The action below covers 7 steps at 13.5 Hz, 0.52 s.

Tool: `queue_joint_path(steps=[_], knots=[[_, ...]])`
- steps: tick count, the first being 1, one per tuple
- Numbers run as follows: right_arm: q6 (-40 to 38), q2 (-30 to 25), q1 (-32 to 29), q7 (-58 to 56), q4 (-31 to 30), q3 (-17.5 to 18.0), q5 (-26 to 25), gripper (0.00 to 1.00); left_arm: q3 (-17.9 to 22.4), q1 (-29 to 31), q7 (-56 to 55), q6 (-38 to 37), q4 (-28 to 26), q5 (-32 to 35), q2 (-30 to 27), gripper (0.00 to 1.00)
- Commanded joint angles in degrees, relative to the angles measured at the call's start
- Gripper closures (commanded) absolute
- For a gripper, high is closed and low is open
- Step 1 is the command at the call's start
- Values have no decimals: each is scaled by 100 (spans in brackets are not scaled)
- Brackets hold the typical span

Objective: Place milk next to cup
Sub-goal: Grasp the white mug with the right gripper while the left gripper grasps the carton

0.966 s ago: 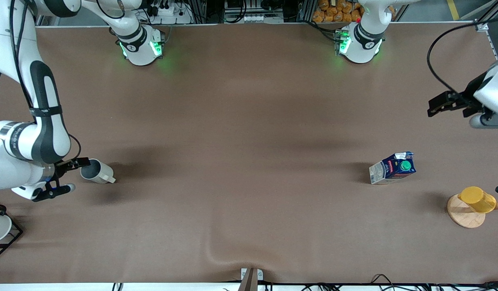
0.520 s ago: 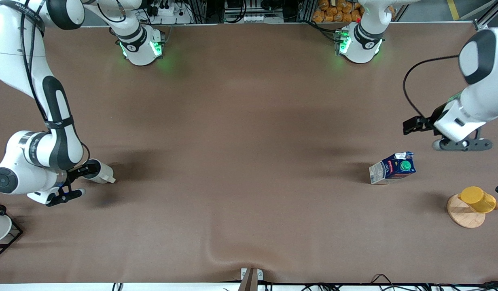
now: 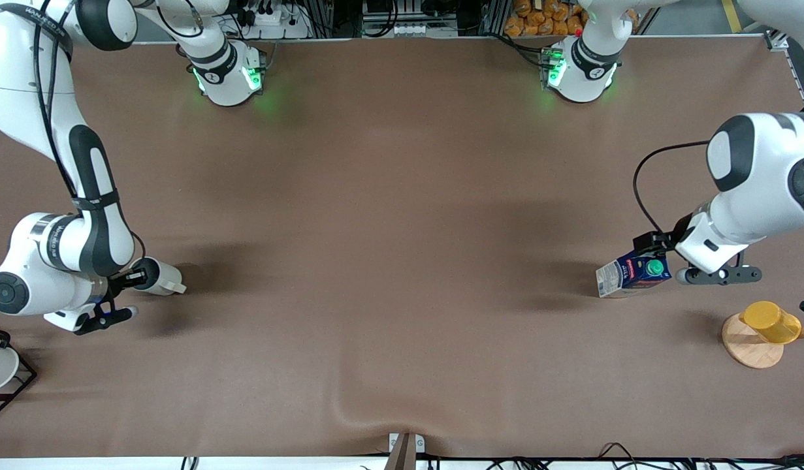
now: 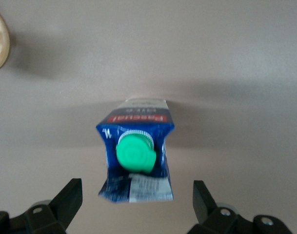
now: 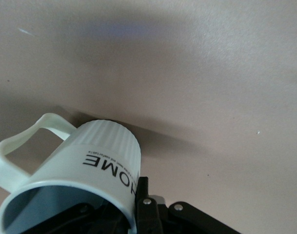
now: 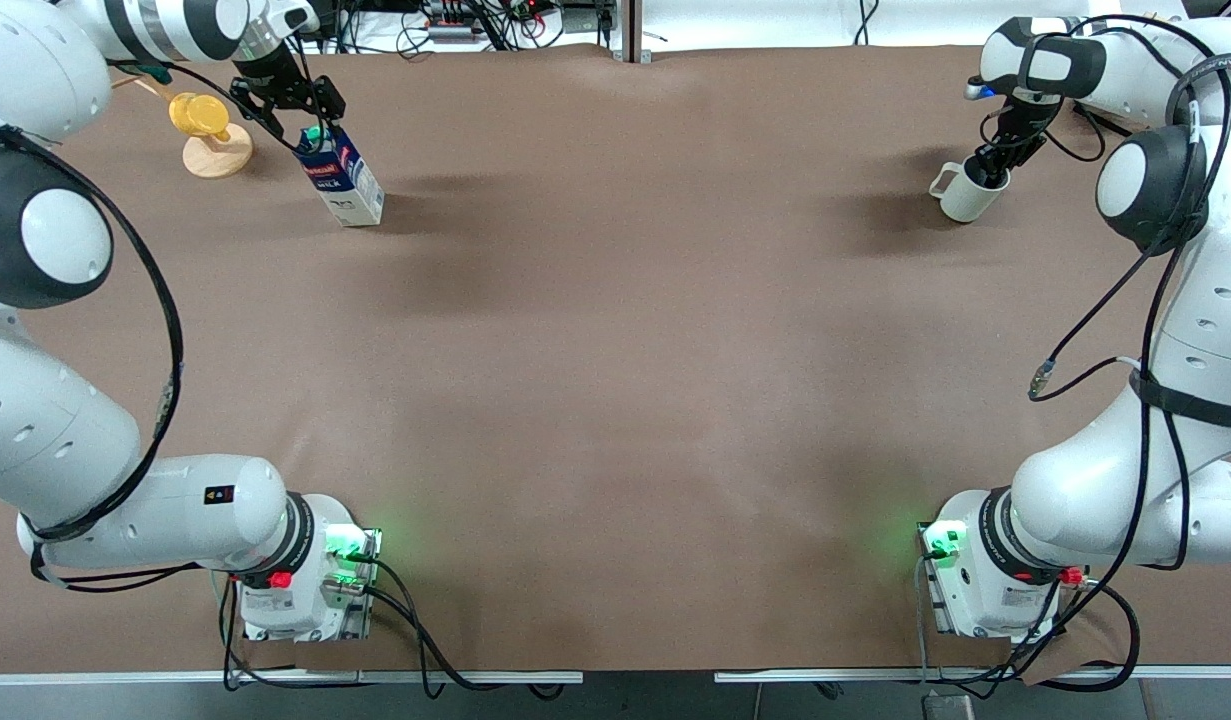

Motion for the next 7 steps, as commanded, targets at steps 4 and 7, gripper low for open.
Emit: queue_joint_path(steps=[4,7], knots=[[-40,-35,-64,-333,530,717,60,100,-9,5,-200,340,307,133,571,0],[196,9,242,-280,662,1220,314,100,-17,14,-191,340,193,133,607,0]])
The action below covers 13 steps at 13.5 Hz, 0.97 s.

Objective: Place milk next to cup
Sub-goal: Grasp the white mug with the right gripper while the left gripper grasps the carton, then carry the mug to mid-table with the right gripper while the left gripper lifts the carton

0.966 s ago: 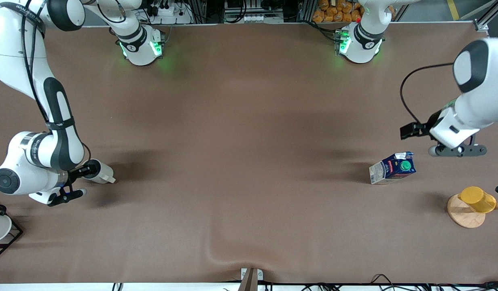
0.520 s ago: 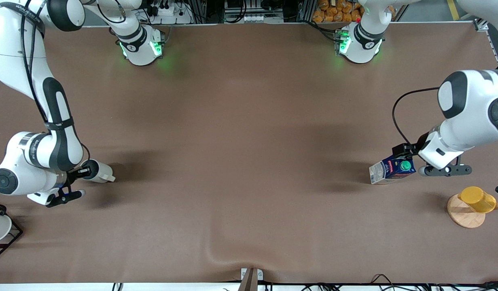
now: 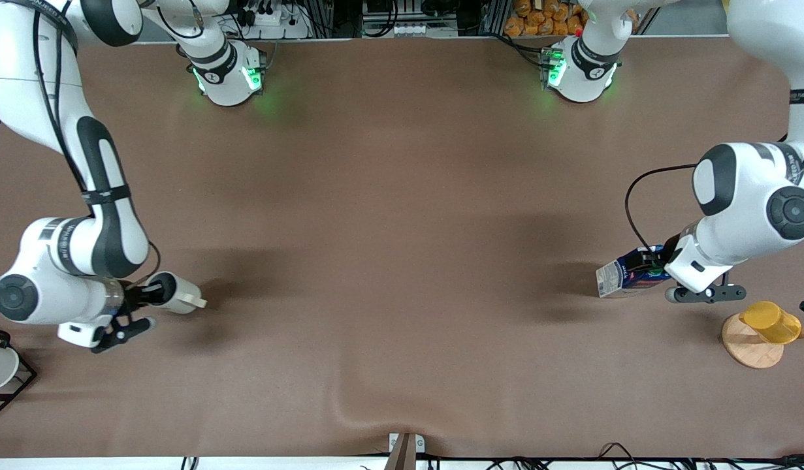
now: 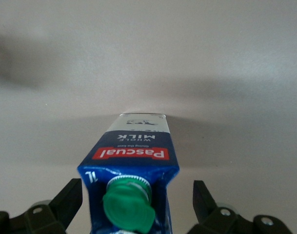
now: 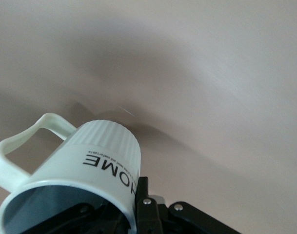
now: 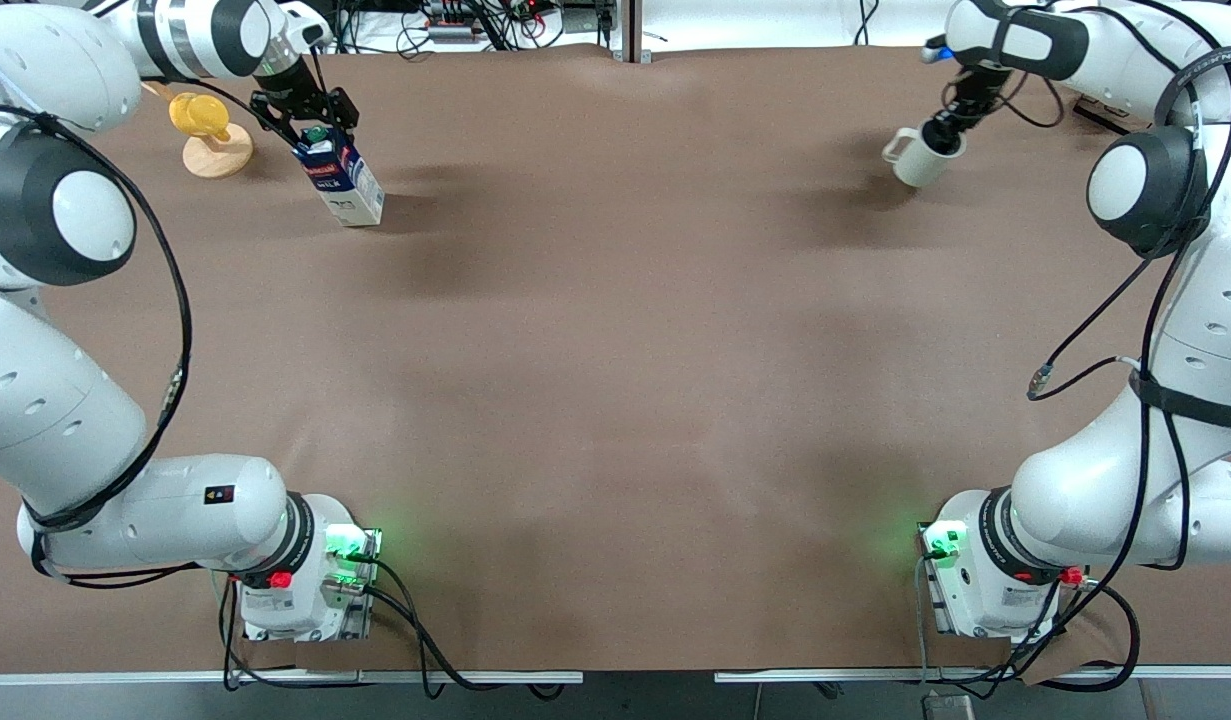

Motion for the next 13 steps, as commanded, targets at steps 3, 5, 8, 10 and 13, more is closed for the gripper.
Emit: queue_joint_path(steps=[3,5,8,10,13], knots=[[647,25,873,-65,87,228,251,100,-12,1,-117,-25,-127,141,-9,0],[594,16,1191,293,69,228,339,100,-4,10,-117,-43,-136,150,-26,22],[612,25,1691,445,69,228,348,100,5,10,-117,-192,-92,150,-97,45],[594,25,2042,671,43,228,348,100,-3,10,-117,-271,-39,141,-149,49],[629,103,2718,1428,8,219,322,100,-30,1,-143,-744,66,141,-438,53]])
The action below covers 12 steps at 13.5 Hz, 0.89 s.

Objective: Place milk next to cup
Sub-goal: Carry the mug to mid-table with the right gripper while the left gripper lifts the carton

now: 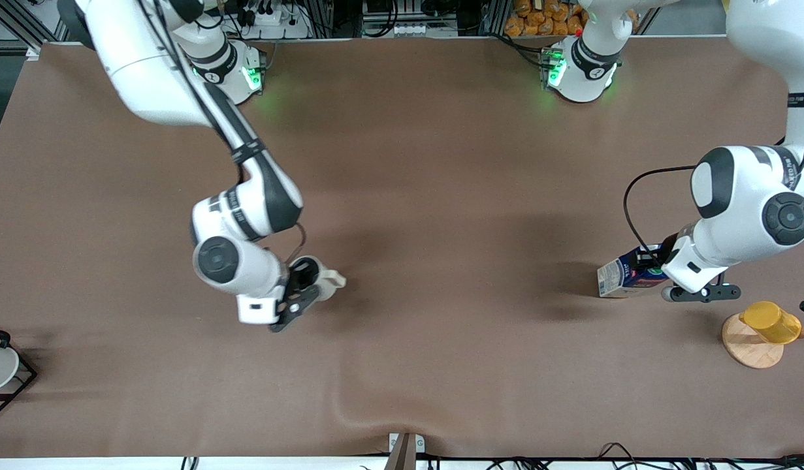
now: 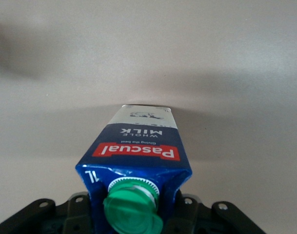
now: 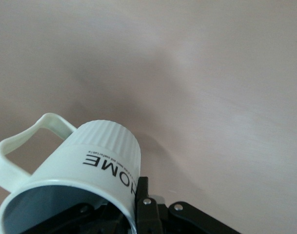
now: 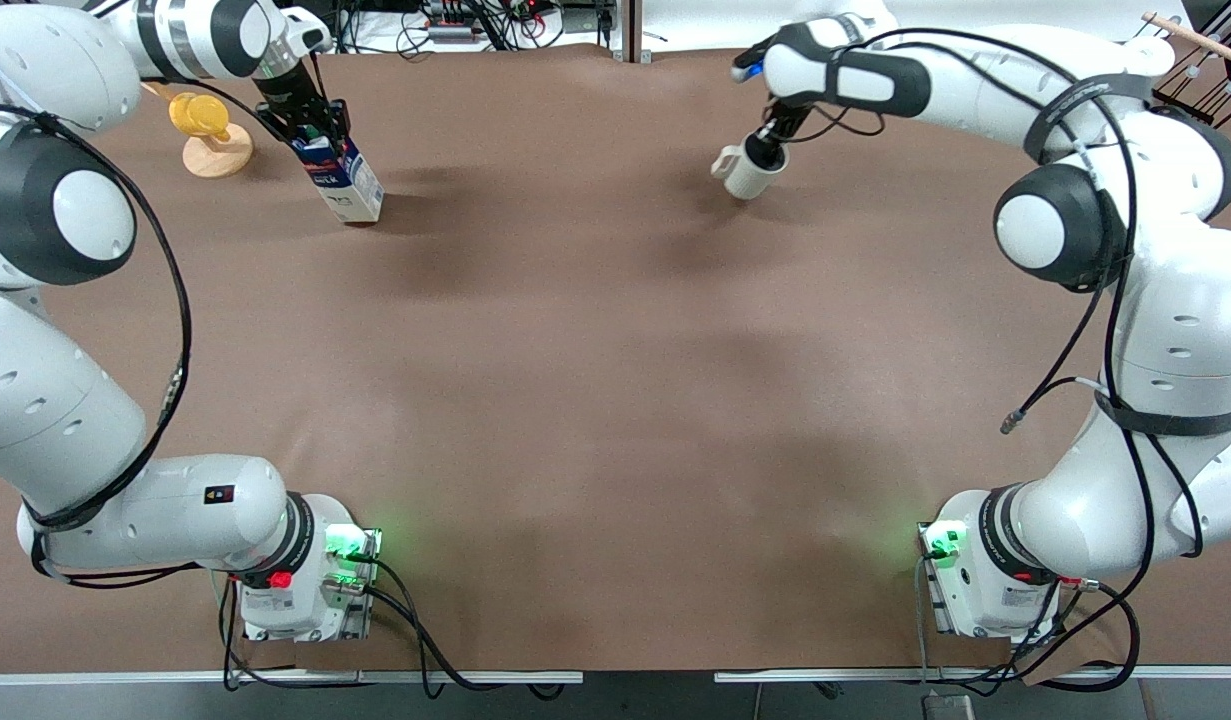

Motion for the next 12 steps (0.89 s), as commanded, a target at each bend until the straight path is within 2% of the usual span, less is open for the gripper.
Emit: queue_joint_path(steps=[1,3,5,8,9,10,11,12], knots=[[37,156,652,542,37,-59,4,100,-71,-12,-177,-601,136,138,-347,53],[117,209,1136,1077,28,-103,-101,100,-186,-12,-369,-1110,426,138,-356,53],[134,305,1392,1553,37,-94,-391,100,-387,-3,-650,-1646,716,138,-374,53],[458,472,1621,1853,63,-103,-409,100,-616,6,-1011,-2122,937,138,-549,53],[529,490,1648,1871,63,-103,-409,93,-660,-3,-1073,-2237,946,129,-628,53],[530,482,1648,1889,63,-112,-418,11,-756,6,-1187,-2368,946,94,-698,53],[504,429,1648,1941,63,-146,-427,0,-827,6,-1327,-2431,946,59,-717,53],[460,350,1648,2124,54,-164,-409,0,-967,6,-1494,-2440,929,50,-725,53]])
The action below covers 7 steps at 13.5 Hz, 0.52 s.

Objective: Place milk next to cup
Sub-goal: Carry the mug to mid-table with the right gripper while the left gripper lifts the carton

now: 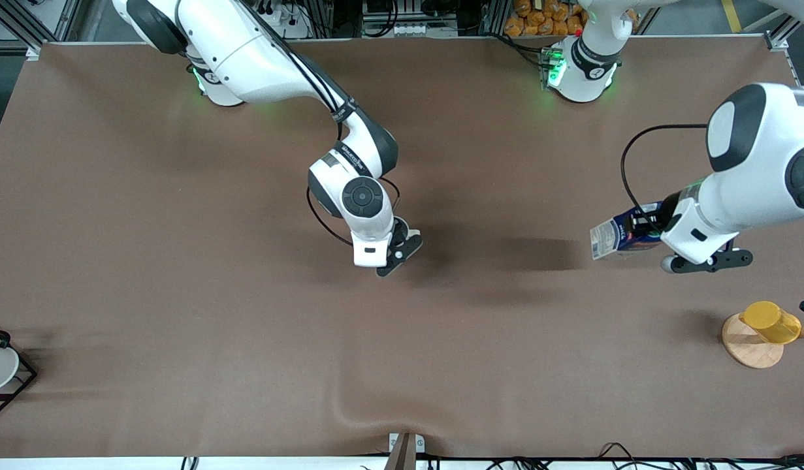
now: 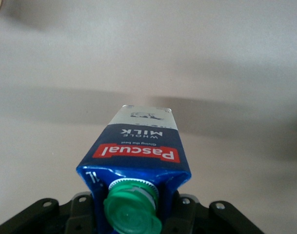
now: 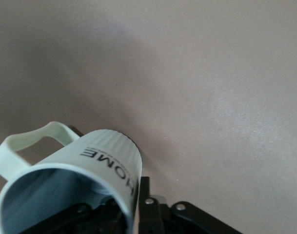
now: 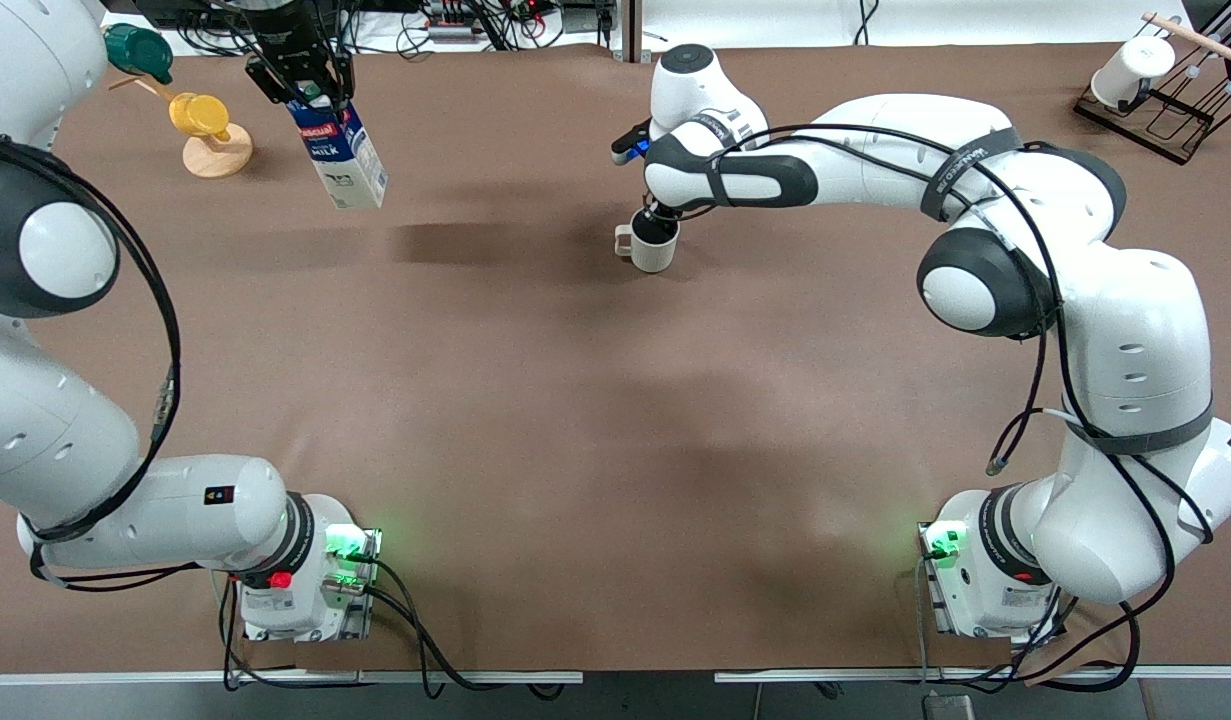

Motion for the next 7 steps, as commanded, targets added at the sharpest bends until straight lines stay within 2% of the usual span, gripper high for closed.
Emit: queue_joint_path(steps=[1,4,7], knots=[[-250,-206,47,639,50,-81,-84,0,-387,36,-486,-170,-21,46,-94,53],[-1524,-952,-92,1003,50,-98,-93,0,-897,71,-839,-354,-3,20,-198,53],[-1983,-1437,-978,933,41,-90,-40,0,-1424,36,-1408,-434,-12,-410,-261,53]])
